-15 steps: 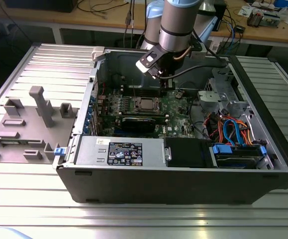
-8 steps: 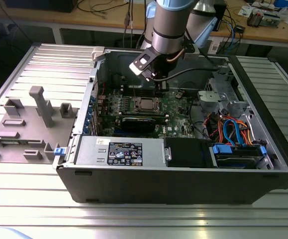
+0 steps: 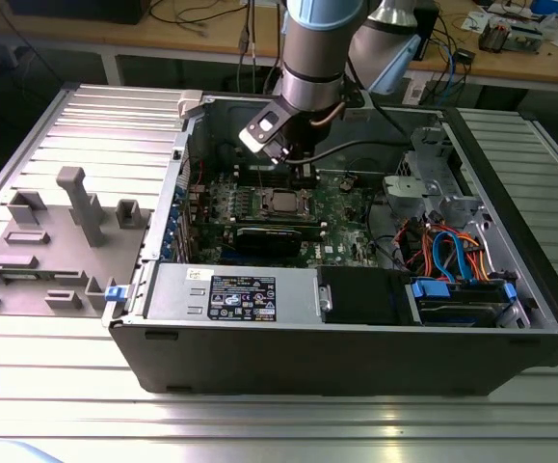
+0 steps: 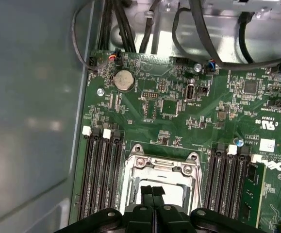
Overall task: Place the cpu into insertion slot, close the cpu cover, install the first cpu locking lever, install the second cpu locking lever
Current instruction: 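Close the cpu cover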
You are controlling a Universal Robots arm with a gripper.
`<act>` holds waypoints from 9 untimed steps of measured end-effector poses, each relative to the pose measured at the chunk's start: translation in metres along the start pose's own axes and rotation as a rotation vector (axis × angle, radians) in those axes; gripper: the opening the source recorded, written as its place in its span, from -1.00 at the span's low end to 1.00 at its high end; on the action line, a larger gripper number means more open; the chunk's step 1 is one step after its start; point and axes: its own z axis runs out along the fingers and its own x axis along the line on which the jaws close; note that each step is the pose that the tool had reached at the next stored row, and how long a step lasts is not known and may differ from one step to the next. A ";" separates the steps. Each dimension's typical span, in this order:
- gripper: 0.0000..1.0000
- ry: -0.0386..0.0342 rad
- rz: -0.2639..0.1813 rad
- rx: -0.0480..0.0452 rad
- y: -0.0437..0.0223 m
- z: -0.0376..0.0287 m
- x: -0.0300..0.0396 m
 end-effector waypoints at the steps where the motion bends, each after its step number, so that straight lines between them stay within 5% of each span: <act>1: -0.79 0.0001 0.007 -0.0001 -0.0006 0.0011 0.0000; 5: -0.79 0.0003 0.015 0.0046 -0.0062 0.0065 0.0003; 9: -0.79 0.0011 0.016 0.0116 -0.0191 0.0120 0.0013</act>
